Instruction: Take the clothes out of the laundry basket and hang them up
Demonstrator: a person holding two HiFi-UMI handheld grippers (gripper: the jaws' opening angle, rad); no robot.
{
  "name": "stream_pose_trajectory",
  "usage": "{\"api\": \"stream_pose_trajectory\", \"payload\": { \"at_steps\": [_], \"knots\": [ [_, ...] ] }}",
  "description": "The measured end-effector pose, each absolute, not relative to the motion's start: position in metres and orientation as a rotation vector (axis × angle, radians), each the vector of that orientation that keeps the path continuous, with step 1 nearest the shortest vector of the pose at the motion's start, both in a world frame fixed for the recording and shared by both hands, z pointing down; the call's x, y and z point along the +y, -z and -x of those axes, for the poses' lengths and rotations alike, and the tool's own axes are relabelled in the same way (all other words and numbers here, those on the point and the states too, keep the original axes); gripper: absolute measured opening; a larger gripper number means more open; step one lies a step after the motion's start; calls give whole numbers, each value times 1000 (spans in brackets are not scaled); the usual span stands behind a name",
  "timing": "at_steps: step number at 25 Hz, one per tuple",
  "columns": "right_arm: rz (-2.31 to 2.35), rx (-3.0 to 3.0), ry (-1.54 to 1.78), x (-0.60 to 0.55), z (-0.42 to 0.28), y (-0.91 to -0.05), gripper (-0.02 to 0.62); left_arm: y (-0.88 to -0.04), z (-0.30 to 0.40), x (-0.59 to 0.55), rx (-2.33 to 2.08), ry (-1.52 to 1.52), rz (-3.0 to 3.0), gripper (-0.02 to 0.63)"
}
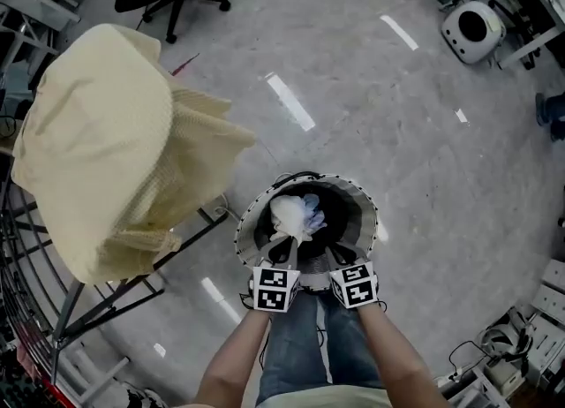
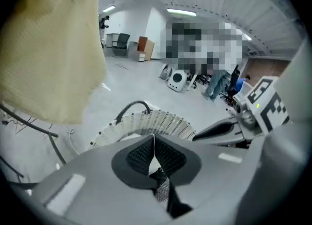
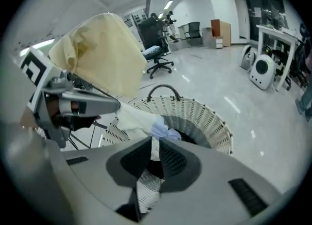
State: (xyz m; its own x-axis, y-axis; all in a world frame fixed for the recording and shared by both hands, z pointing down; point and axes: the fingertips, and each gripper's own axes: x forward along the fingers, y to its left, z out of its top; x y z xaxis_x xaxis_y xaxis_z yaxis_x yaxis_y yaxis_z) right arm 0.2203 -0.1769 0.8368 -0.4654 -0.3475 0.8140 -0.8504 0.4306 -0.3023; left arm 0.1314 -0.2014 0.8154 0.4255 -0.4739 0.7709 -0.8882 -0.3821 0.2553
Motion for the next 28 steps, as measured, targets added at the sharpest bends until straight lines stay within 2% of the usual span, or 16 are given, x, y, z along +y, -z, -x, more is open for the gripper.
{"api": "stream_pose_trajectory", "payload": {
  "at_steps": [4,16,23,28],
  "knots": [
    [-939,-2053,-834,-176,-217,-790,86,-732,-121,-207,-1250,-658,-2025,15],
    [-792,-2137,-544,-204,-207,-689,104,-518,-99,-197,-1494,-426,-2127,14],
    [-533,-2299,-339,-215,-138,-629,107,-415,-56,-177,-1707,-289,-2144,15],
    [-191,-2393,-57,-195,-69,-582,114,-363,-31,-154,-1860,-188,-2122,15]
  ]
}}
